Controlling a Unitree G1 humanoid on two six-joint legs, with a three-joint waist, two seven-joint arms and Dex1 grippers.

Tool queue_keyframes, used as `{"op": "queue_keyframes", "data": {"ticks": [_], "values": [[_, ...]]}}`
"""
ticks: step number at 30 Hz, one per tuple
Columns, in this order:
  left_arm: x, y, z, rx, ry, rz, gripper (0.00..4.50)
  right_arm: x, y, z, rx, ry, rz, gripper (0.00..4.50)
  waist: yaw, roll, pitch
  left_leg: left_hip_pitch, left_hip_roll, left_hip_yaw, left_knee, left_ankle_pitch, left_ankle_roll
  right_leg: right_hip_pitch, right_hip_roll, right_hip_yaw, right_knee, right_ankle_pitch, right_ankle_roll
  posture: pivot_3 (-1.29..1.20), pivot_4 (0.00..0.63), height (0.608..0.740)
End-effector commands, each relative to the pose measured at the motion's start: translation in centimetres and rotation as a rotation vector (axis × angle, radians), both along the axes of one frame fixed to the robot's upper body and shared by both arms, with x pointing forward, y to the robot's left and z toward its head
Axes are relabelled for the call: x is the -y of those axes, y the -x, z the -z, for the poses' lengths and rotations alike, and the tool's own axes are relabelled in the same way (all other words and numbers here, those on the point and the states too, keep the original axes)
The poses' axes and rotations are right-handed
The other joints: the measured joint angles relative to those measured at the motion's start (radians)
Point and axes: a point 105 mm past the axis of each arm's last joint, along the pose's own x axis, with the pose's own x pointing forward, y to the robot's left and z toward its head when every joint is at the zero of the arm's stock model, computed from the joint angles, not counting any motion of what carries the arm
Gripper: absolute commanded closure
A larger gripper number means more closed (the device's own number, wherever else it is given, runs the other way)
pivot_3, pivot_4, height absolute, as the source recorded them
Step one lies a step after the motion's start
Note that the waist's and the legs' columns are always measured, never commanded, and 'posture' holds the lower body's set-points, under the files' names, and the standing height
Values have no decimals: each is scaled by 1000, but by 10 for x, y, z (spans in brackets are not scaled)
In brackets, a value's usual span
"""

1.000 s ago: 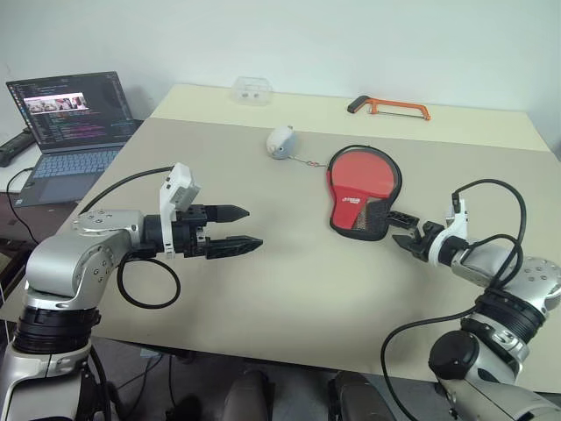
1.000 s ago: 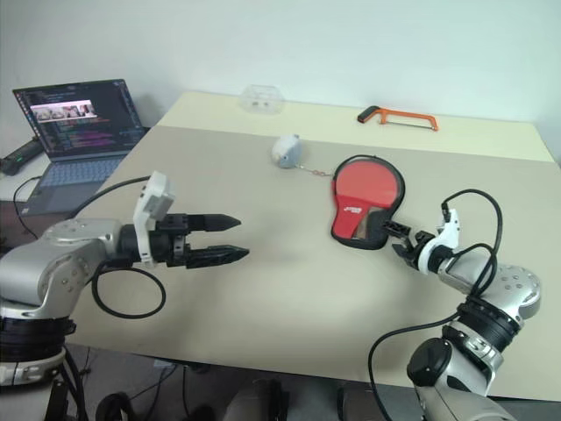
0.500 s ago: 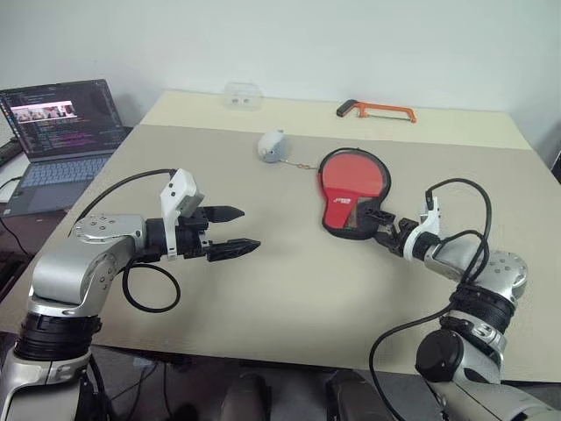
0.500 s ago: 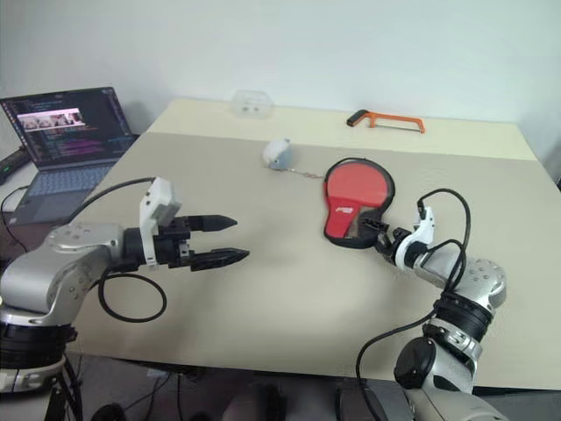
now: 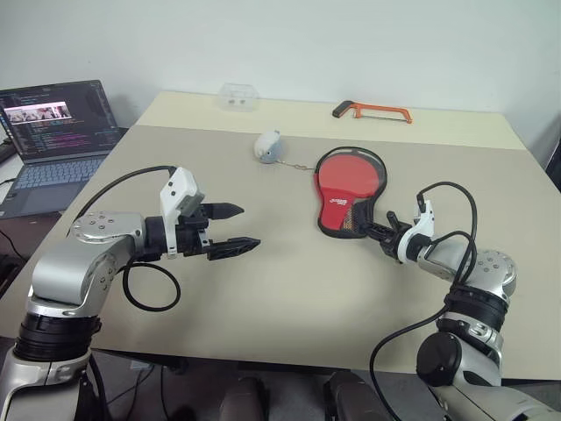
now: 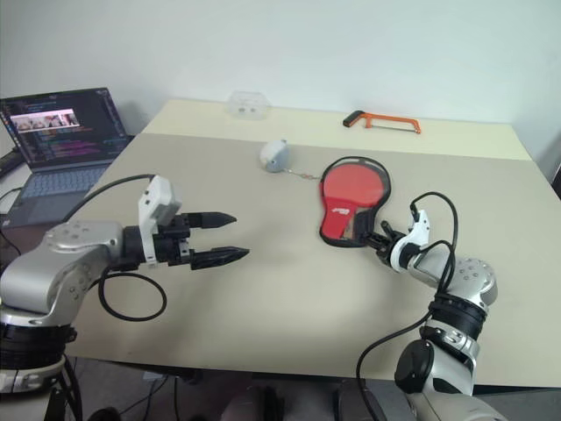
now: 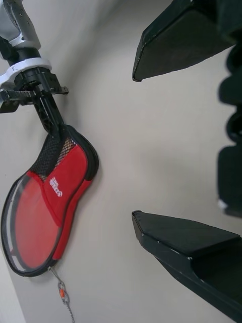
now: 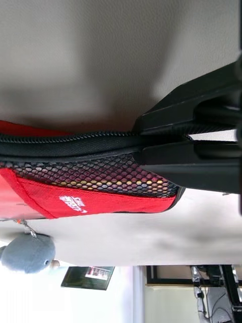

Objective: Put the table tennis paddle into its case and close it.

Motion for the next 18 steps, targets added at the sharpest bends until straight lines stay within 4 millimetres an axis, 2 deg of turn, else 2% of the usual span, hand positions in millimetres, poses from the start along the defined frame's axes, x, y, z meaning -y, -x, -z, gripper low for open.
{"op": "queue_keyframes", "data": {"ticks": [1,4,8,13,18], "values": [[-1,0,-6,39,-5,1,0,-9,7,7,-29,17,-61,4468,0,0,0,0,0,0,0,0,0,0,0,0,0,0,0,0,150,740],[-2,0,-5,38,-10,1,0,-14,17,8,-40,32,-132,4468,1,0,0,0,0,0,-2,0,0,0,0,0,0,0,0,0,150,740],[-3,2,-4,29,-15,4,0,-21,44,11,-36,67,-278,4468,7,0,0,-1,0,0,-8,0,0,-1,0,-1,-5,-1,-1,0,150,740],[-5,3,0,14,-34,6,0,-23,85,24,-34,112,-452,4468,15,-1,0,-3,1,-1,-12,-2,-3,1,0,-1,-16,-4,-2,0,150,740],[-6,2,-1,10,-40,9,0,-28,120,29,-48,115,-589,4468,26,-1,-1,-3,1,0,-12,-5,-4,1,0,-1,-17,-6,0,0,150,740]]}}
